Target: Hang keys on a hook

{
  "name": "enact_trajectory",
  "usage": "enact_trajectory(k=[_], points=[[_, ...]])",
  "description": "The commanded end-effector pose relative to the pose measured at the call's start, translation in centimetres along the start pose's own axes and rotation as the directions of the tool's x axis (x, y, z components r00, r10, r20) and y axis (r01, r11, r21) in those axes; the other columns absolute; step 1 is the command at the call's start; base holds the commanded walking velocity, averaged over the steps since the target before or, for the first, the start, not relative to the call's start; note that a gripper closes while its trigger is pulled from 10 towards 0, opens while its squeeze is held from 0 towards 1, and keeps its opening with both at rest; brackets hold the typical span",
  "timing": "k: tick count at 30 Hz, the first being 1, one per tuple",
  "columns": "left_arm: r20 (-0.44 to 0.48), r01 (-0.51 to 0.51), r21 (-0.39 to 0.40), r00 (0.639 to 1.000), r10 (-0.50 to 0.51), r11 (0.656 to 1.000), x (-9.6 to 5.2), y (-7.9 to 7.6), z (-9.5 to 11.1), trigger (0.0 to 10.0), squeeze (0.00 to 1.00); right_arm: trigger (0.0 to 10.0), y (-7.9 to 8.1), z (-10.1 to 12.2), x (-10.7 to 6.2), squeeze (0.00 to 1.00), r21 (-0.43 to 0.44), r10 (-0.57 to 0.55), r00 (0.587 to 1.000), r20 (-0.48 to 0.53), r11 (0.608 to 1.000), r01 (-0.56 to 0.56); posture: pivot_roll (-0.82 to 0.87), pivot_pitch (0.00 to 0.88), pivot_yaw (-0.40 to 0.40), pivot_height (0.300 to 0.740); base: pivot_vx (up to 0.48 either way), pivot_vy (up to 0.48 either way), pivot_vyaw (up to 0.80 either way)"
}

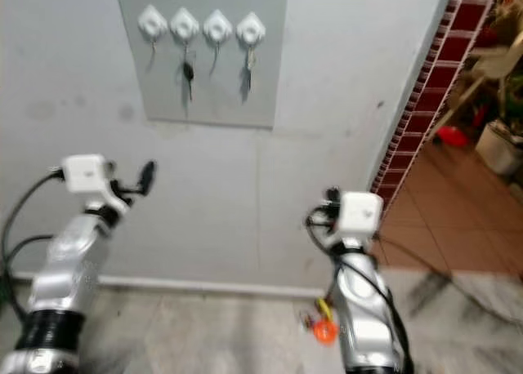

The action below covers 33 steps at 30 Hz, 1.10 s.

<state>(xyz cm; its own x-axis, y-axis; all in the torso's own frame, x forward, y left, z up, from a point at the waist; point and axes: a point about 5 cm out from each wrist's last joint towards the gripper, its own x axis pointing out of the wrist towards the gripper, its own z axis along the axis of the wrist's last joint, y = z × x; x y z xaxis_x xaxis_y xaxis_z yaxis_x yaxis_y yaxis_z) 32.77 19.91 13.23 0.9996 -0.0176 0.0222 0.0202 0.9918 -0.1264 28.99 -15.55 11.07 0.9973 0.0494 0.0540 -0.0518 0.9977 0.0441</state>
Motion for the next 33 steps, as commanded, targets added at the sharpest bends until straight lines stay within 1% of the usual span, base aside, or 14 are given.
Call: enact_trajectory(k=[1,13,15,18,24,29,33], points=[[0.004,0.026,-0.007,1.000,-0.026,1.000,0.23,-1.02,0.15,10.0,0.00,10.0,-0.92,0.49,0.05,0.00,-0.014,-0.027,1.000,0.012,1.000,0.027,-0.01,0.000,0.007,0.740,0.379,0.000,0.00],[-0.001,0.017,0.000,1.000,-0.017,1.000,0.15,-0.98,0.09,10.0,0.00,10.0,-0.83,0.49,0.03,0.00,-0.012,-0.022,1.000,0.009,1.000,0.022,-0.01,0.000,0.004,0.740,0.378,0.000,0.00],[-0.013,-0.001,0.019,1.000,0.001,1.000,0.15,-0.99,-0.11,10.0,0.00,10.0,-0.83,0.47,0.02,0.00,-0.011,-0.020,1.000,0.006,1.000,0.020,-0.01,0.000,0.004,0.740,0.000,0.000,0.00],[0.014,0.017,0.016,1.000,-0.017,1.000,0.04,-1.28,0.14,10.0,0.00,10.0,-0.86,0.49,-0.04,0.00,-0.013,-0.019,1.000,0.005,1.000,0.019,-0.01,0.000,0.003,0.740,0.000,0.000,0.00],[0.020,0.017,0.018,1.000,-0.018,1.000,-0.02,-1.43,0.25,10.0,0.00,10.0,-0.76,0.41,-0.02,0.00,-0.016,-0.006,1.000,-0.001,1.000,0.006,-0.01,0.000,0.001,0.740,0.000,0.000,0.00],[0.032,0.022,-0.002,0.999,-0.022,1.000,-0.05,-1.56,0.42,10.0,0.00,10.0,-0.74,0.45,-0.03,0.00,-0.017,0.002,1.000,-0.002,1.000,-0.002,-0.01,0.000,-0.001,0.740,0.000,0.000,0.00],[0.015,0.017,-0.019,1.000,-0.017,1.000,-0.05,-1.41,0.26,10.0,0.00,10.0,-0.71,0.44,-0.05,0.00,-0.017,0.005,1.000,-0.004,1.000,-0.005,-0.01,0.000,-0.002,0.740,0.000,0.000,0.00]])
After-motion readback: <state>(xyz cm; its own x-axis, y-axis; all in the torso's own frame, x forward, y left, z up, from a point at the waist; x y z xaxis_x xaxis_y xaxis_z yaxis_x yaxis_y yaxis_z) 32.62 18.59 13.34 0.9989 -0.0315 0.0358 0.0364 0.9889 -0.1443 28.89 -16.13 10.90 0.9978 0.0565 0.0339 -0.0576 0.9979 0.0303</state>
